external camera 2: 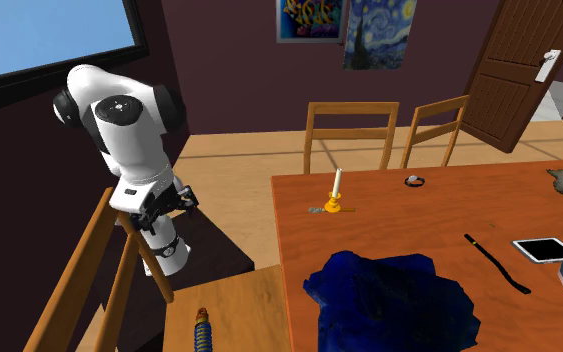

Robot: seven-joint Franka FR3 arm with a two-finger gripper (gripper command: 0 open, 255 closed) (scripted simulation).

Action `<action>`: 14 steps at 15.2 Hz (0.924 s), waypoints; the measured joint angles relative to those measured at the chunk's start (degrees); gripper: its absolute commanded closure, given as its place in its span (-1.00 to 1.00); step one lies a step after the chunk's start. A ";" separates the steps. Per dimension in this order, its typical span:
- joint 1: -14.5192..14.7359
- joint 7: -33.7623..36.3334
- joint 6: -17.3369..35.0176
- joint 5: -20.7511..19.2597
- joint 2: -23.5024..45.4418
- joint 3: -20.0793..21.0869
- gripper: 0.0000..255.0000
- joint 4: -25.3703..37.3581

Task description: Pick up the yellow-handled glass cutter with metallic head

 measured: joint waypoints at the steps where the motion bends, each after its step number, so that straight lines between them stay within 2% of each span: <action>1: 0.00 0.00 0.00 0.00 0.00 0.00 -1.00 0.00; 8: 4.88 -3.02 6.67 2.10 9.33 3.54 -1.00 4.27; 14: 9.01 -6.04 11.49 3.17 19.31 7.13 -1.00 11.24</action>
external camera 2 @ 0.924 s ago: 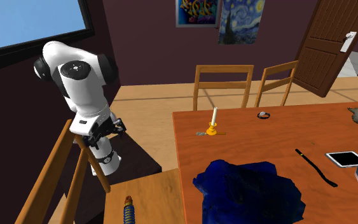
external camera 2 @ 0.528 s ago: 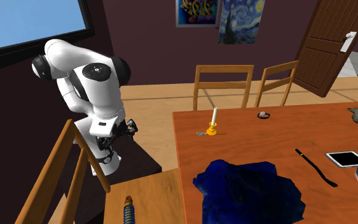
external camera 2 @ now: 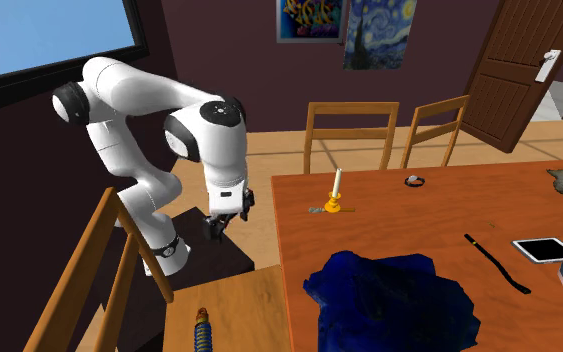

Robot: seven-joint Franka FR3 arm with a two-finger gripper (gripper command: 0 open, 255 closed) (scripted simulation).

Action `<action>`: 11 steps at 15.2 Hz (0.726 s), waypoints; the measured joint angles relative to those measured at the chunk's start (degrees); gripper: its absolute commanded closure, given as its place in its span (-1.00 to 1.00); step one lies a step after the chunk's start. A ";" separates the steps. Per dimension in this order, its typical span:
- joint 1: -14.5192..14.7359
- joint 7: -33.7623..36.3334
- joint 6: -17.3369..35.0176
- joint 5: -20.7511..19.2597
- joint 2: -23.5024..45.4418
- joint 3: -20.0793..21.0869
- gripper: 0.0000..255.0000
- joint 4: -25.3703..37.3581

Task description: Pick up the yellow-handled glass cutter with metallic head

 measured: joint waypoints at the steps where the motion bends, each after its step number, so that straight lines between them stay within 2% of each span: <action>1: 0.68 -0.38 0.75 0.12 1.19 0.69 -1.00 0.74; 11: 6.69 -3.79 5.54 -1.03 16.10 7.46 -1.00 13.95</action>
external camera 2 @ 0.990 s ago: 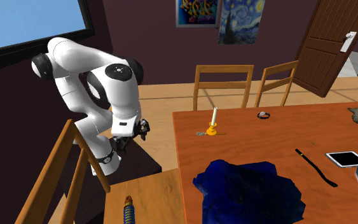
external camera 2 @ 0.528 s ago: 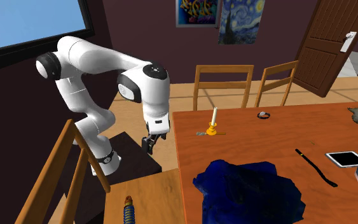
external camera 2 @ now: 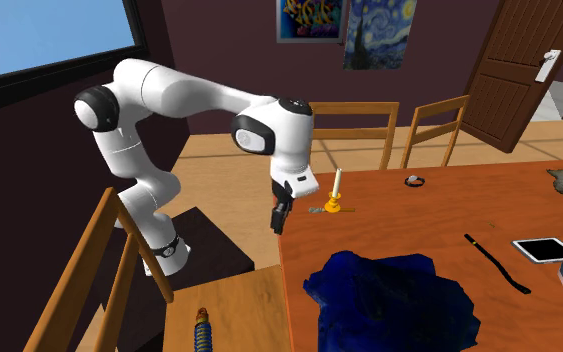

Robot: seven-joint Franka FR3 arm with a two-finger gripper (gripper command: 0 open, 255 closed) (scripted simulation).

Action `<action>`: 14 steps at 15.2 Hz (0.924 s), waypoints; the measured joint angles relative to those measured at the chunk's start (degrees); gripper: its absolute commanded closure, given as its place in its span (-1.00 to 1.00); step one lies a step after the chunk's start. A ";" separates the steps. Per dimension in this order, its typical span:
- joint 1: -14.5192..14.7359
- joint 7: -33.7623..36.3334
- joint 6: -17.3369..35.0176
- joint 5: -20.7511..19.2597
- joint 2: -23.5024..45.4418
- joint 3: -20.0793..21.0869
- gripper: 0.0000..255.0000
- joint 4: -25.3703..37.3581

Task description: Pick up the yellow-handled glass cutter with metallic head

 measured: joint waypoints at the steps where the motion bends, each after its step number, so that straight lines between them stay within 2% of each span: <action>1: 0.52 -0.45 0.49 -0.33 1.27 0.58 -1.00 1.06; 12: 8.24 -1.98 1.98 -6.45 16.91 7.96 -1.00 17.77; 14: 8.86 -2.28 2.26 -7.12 18.22 8.38 -1.00 18.93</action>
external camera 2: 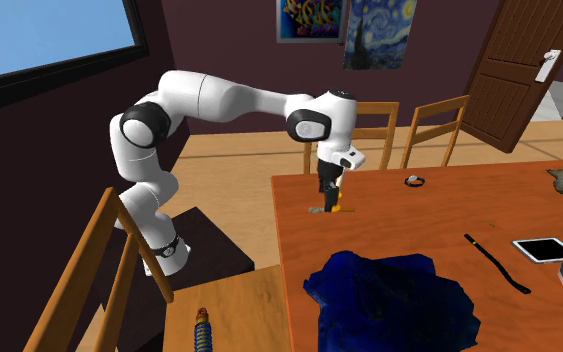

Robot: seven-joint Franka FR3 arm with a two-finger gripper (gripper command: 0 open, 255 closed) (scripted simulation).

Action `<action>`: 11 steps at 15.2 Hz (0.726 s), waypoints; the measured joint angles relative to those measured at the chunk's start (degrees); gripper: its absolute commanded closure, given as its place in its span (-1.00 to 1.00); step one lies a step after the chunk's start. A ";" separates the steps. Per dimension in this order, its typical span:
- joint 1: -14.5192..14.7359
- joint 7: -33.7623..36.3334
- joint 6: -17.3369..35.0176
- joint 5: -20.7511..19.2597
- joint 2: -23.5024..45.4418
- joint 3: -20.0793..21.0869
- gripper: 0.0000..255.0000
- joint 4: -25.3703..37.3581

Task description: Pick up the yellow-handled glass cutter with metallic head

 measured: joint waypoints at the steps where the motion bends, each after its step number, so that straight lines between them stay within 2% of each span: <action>1: 0.06 -0.11 0.52 -0.14 0.31 0.03 -1.00 -0.19; 7: 0.09 -0.13 4.76 -0.42 0.94 0.00 -1.00 -3.84; 8: 0.10 -0.10 4.98 -0.42 0.91 0.01 1.00 -4.06; 11: 0.00 -0.08 5.21 -0.51 0.75 -0.10 1.00 -4.18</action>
